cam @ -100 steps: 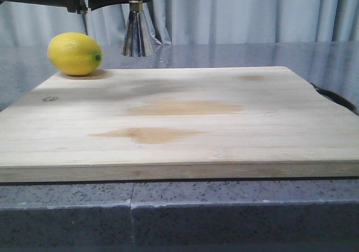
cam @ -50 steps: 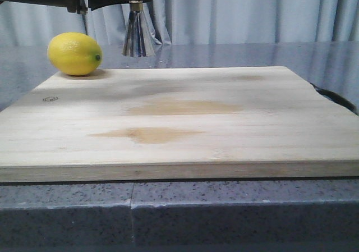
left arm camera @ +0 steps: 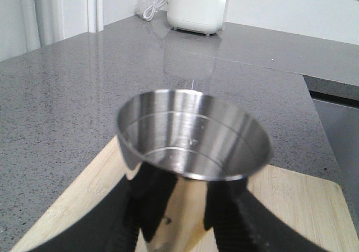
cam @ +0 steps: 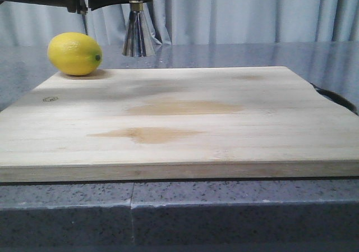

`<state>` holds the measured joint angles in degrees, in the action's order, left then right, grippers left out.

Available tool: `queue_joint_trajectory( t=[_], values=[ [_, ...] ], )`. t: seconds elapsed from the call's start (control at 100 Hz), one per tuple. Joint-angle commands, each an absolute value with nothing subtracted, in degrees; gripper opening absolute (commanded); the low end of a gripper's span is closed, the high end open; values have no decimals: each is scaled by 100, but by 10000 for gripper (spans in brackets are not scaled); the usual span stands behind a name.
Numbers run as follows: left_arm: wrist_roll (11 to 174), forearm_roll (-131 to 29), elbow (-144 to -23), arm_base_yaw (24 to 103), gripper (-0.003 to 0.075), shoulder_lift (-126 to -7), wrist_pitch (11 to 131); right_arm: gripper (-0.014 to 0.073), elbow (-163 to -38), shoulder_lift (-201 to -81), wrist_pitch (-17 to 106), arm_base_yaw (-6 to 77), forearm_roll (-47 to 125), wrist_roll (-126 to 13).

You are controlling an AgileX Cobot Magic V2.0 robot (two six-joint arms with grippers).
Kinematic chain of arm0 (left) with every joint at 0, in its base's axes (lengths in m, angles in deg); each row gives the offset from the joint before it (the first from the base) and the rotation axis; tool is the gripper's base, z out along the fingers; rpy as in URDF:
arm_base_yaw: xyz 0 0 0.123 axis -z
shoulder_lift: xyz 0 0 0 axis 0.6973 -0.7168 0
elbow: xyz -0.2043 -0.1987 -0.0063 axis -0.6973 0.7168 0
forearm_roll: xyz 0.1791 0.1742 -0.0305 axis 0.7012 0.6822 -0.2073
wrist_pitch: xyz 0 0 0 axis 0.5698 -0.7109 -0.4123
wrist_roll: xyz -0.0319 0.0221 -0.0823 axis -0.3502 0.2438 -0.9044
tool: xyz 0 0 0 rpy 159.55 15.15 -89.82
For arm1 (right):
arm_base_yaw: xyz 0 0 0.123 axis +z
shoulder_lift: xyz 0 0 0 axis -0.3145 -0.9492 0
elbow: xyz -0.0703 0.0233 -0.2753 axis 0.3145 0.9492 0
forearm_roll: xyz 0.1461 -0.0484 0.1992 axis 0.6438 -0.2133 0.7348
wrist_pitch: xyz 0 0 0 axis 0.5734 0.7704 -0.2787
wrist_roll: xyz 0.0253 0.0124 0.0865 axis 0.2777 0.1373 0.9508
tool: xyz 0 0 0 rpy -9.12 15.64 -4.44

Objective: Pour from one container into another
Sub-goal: 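Tilt the beaker with the right gripper, pouring liquid into the jigger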

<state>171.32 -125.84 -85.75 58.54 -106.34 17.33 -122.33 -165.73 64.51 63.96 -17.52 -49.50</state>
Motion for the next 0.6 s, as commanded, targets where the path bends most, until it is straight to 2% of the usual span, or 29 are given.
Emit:
queue_joint_trajectory(
  t=[0.0, 0.59],
  values=[
    [17091, -13092, -8743, 5848, 250, -10342, 1173, 319, -12463, -16373, 6094, 6411, -2021, -5098],
    [17091, -13092, -8743, 5848, 250, -10342, 1173, 320, -12463, -16373, 6086, 6411, -2031, -5675]
  ],
)
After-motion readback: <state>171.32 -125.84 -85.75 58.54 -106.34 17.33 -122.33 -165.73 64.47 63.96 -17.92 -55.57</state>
